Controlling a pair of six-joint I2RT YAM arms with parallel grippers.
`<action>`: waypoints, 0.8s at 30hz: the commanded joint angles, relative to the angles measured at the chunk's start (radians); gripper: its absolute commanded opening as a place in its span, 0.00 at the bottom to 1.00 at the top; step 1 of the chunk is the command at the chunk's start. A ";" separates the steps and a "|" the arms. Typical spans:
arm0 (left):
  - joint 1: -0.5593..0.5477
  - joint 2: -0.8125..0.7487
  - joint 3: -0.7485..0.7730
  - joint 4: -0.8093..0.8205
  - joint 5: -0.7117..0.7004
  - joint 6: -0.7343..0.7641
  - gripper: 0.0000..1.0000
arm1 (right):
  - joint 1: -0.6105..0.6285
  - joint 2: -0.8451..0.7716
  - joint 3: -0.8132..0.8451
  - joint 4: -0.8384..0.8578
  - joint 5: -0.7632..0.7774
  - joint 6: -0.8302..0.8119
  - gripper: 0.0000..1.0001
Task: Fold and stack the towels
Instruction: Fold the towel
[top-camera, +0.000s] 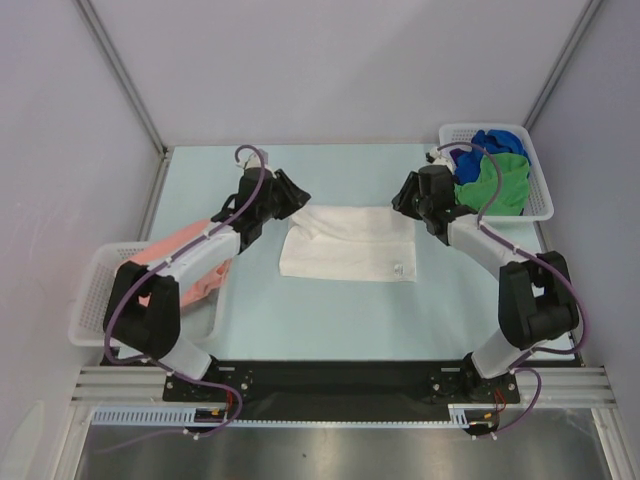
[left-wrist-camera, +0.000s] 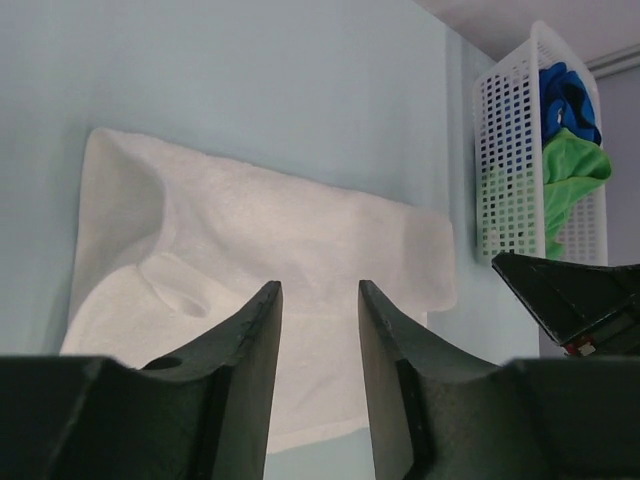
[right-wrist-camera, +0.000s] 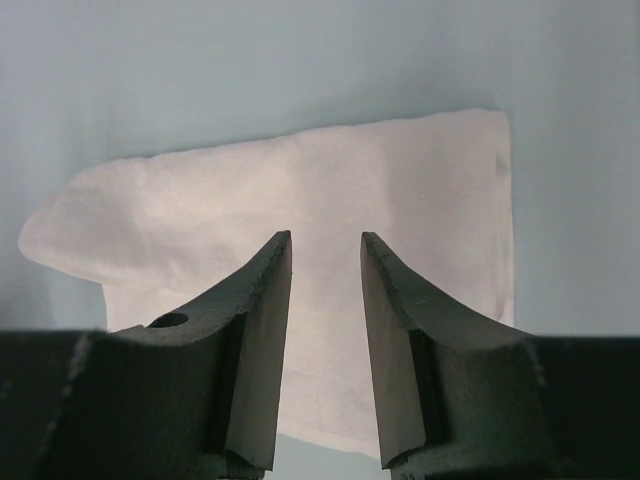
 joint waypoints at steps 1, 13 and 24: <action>-0.020 0.063 0.074 -0.150 -0.012 -0.018 0.43 | -0.014 0.040 0.072 -0.148 0.032 -0.016 0.38; -0.018 0.163 0.166 -0.219 -0.077 -0.140 0.59 | -0.040 -0.015 -0.086 -0.131 -0.008 0.073 0.62; 0.019 0.264 0.240 -0.256 -0.059 -0.198 0.59 | -0.081 0.034 -0.155 -0.039 -0.108 0.156 0.83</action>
